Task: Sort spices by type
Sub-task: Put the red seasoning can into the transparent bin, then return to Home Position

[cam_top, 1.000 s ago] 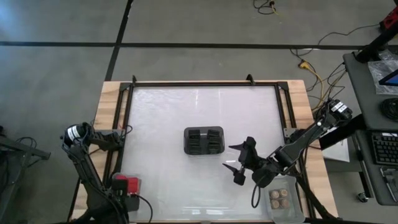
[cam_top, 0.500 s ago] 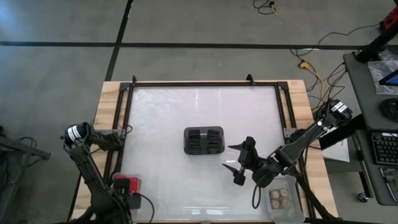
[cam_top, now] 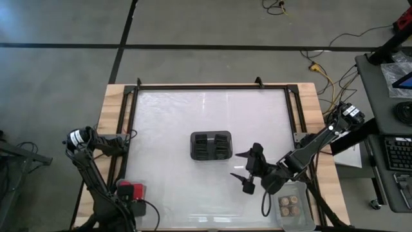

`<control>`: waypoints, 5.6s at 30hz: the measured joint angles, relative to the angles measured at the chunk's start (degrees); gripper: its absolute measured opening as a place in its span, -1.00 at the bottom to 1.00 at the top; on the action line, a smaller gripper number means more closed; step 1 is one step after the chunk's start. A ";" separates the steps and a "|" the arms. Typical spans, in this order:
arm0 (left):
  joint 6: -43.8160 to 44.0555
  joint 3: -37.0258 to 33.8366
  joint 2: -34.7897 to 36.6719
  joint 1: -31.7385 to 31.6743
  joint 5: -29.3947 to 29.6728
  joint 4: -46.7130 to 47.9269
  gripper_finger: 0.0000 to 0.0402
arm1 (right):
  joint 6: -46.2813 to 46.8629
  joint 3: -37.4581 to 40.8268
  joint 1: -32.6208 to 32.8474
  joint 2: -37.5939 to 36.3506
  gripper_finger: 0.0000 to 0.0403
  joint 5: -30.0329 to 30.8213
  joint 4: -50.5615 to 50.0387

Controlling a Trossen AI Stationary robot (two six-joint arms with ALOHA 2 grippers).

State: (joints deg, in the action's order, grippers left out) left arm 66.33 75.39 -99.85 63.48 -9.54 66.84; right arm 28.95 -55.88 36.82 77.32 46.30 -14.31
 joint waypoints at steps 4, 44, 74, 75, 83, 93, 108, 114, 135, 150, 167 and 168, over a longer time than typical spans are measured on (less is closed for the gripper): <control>0.19 1.55 0.13 0.00 0.00 2.21 0.32 | 0.02 0.00 -0.07 0.00 0.78 -1.75 0.00; -55.56 -30.33 37.65 -35.31 34.47 -60.18 0.15 | -27.48 1.93 -16.06 -0.96 0.78 -14.82 13.37; -61.12 -55.79 79.88 -62.10 16.52 -66.02 0.15 | -25.03 33.32 -19.18 -34.11 0.58 -14.83 26.52; -61.12 -56.30 81.37 -62.10 16.52 -66.16 0.15 | -24.91 33.90 -19.06 -35.95 0.53 -14.82 26.54; -62.01 -61.15 90.49 -62.10 19.94 -65.82 0.15 | -23.33 37.83 -18.97 -45.86 0.22 -14.82 25.83; -65.09 -66.71 98.22 -62.10 22.53 -65.85 0.15 | -23.71 37.46 -18.97 -46.97 0.14 -14.92 25.93; -63.89 -71.77 99.89 -61.89 23.58 -68.92 0.14 | -20.05 37.85 -24.82 -54.40 0.28 -25.02 15.78; -63.83 -74.79 99.84 -61.59 23.16 -74.37 0.05 | -18.69 41.32 -24.85 -58.93 0.32 -27.47 15.81; -65.42 -74.83 99.88 -61.55 22.51 -72.95 -0.24 | -18.30 52.78 -36.14 -76.73 0.22 -46.83 20.29; -64.68 -74.83 99.86 -60.48 16.47 -71.62 -0.79 | -19.95 55.19 -41.52 -76.90 0.37 -56.22 22.29; -64.35 -74.86 99.19 -60.48 15.94 -70.04 -0.98 | -22.35 55.23 -39.18 -73.51 0.50 -42.76 20.59; -64.35 -74.86 99.13 -60.48 15.95 -69.93 -0.98 | -22.80 55.23 -38.80 -73.50 0.51 -42.10 20.57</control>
State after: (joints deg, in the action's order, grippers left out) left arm 1.98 0.54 -0.72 3.01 6.41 -3.09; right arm 6.15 -0.64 -1.98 3.81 4.20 6.27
